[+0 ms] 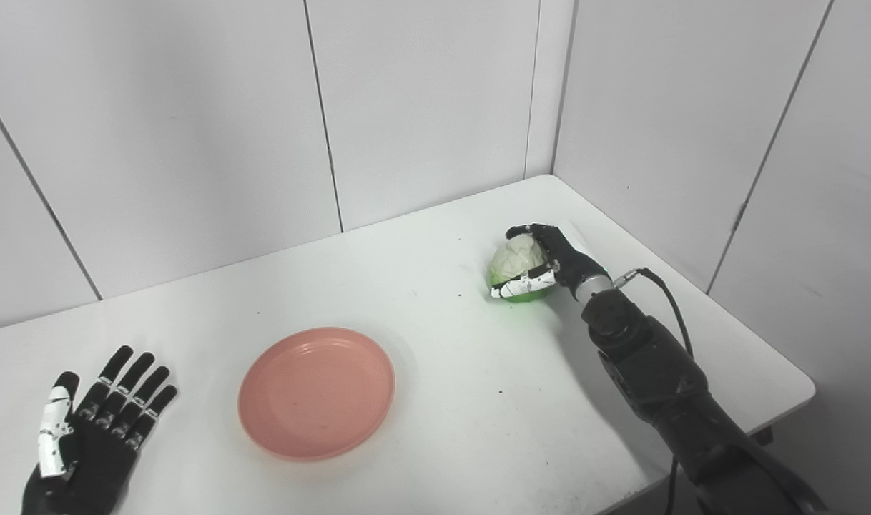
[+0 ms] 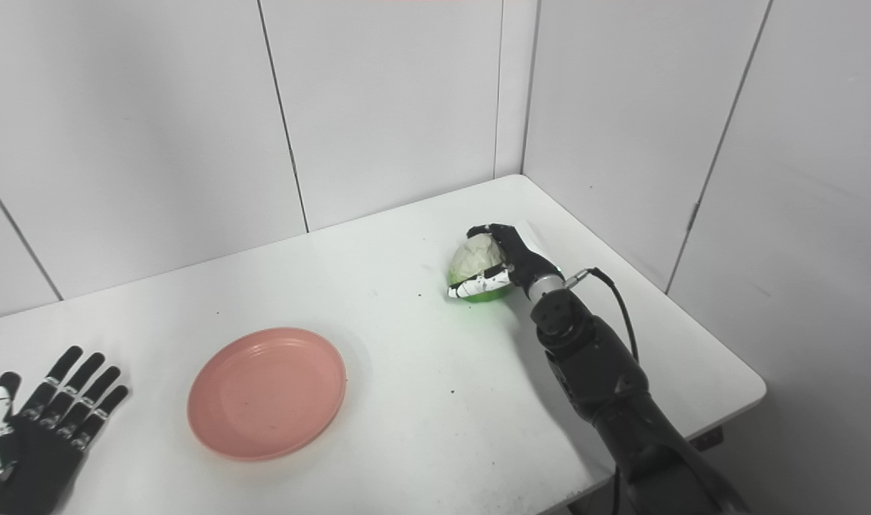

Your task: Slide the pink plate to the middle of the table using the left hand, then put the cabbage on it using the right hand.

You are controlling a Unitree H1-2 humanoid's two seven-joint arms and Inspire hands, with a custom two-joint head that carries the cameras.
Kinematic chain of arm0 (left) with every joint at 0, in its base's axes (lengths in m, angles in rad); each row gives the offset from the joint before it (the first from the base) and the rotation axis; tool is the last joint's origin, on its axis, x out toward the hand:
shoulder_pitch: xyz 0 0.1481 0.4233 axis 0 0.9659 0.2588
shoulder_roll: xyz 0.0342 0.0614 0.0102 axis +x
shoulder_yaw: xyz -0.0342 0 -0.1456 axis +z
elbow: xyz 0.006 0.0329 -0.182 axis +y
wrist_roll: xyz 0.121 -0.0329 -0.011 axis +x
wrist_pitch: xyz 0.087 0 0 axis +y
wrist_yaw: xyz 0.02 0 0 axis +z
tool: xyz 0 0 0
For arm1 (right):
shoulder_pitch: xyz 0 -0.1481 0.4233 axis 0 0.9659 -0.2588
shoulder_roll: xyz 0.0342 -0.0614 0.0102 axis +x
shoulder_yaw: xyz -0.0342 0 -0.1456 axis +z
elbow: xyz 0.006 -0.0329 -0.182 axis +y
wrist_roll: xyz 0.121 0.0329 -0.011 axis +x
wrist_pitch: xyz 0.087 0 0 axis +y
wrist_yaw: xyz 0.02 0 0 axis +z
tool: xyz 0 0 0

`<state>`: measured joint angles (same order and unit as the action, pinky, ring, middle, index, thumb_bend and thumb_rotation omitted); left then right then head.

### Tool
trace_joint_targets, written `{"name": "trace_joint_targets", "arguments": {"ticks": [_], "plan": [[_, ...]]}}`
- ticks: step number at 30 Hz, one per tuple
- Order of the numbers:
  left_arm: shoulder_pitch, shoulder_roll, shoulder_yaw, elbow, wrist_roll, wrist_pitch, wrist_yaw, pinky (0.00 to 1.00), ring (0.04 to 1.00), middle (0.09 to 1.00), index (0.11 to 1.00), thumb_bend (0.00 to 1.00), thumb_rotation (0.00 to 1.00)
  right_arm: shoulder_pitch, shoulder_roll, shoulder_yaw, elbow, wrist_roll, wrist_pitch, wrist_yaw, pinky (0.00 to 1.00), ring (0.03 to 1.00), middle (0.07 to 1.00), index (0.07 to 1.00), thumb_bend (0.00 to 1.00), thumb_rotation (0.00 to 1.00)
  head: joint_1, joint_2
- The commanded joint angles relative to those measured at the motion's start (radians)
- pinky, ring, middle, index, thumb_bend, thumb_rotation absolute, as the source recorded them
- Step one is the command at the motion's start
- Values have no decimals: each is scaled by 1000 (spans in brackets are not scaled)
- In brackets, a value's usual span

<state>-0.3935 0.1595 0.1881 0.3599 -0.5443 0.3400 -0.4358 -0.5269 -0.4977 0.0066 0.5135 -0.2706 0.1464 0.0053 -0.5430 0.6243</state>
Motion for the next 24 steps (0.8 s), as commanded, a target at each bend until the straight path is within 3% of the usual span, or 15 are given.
{"name": "trace_joint_targets", "arguments": {"ticks": [1,2,4,5,6,8,24], "plan": [[0,12,-9,3,2,27,-6,930,922,933,929,433,1000,-24,16,40,19,6,17,72,708,659,652,603,939,88,2,1],[0,12,-10,4,1,27,-8,932,924,934,931,434,1000,-28,15,48,23,8,22,83,702,651,641,590,935,63,2,2],[1,12,-10,2,2,27,-7,930,924,934,930,436,1000,-35,14,68,26,-6,46,91,595,584,614,571,916,18,5,3],[2,12,-11,0,3,26,-6,927,924,933,928,436,1000,-40,15,80,26,-22,67,88,518,525,573,530,722,72,5,3],[2,12,-12,-1,4,26,-6,925,924,933,928,437,1000,-43,16,88,26,-32,81,84,468,489,524,518,628,36,5,3],[3,12,-13,-1,4,23,-10,930,929,939,935,435,1000,-44,19,95,25,-33,91,80,413,455,486,502,546,6,5,3],[7,6,-22,-4,7,12,-20,922,924,940,938,435,1000,-22,28,56,-34,-38,76,5,372,439,486,487,529,0,25,10]]}}
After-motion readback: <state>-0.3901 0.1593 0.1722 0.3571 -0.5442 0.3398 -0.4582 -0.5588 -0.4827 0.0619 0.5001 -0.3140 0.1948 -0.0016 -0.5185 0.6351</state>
